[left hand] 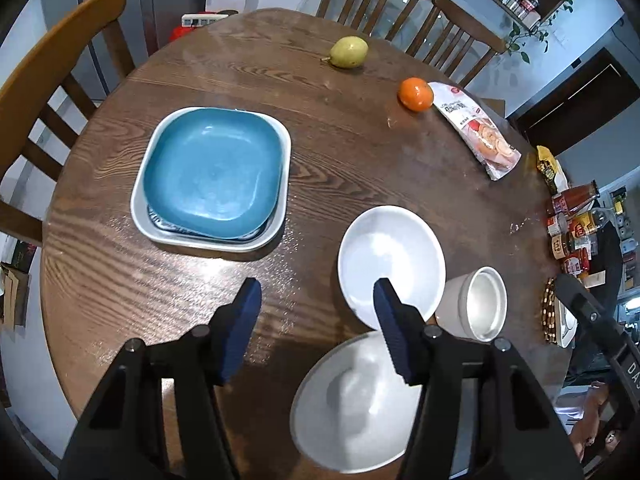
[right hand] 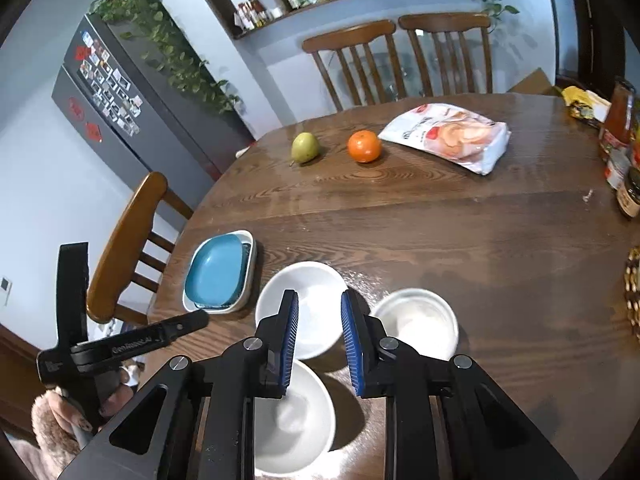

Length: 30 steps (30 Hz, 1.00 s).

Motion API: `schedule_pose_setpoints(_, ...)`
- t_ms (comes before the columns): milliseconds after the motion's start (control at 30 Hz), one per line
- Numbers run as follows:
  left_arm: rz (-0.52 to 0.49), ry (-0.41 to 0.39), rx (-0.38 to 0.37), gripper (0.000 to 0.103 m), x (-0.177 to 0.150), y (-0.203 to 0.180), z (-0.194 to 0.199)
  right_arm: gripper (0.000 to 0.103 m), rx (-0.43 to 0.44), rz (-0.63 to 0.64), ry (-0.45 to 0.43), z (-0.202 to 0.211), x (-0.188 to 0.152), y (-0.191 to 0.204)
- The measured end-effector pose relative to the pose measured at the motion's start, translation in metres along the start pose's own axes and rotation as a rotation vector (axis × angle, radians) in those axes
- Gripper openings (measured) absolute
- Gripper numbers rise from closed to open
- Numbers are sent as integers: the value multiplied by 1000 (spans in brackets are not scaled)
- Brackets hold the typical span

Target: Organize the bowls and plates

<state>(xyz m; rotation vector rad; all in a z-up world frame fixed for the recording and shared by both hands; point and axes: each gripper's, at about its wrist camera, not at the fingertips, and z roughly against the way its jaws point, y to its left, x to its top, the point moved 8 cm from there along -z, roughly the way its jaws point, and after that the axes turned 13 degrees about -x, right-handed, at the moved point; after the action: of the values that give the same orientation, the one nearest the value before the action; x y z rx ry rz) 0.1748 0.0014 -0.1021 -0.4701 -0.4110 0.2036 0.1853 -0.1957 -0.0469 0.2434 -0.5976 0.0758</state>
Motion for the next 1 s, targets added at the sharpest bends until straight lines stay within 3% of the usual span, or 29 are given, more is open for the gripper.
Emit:
schedule_pose_setpoints(267,36,98,23,49,5,10,-43,25,-24,57,144,-53,4,19)
schedule_pose_setpoints(533,68,131,27,45,12,19,-57,25,-43,56,228,-96,2,16)
schedule_pose_setpoints(800,44,179,-7,45,0,18,-47,25,1,36,264,-96,-9,13)
schedule_pose_setpoints(1000,22,118,-44,48,-4,17,-15,25,48,-7,263,-70,-28,4)
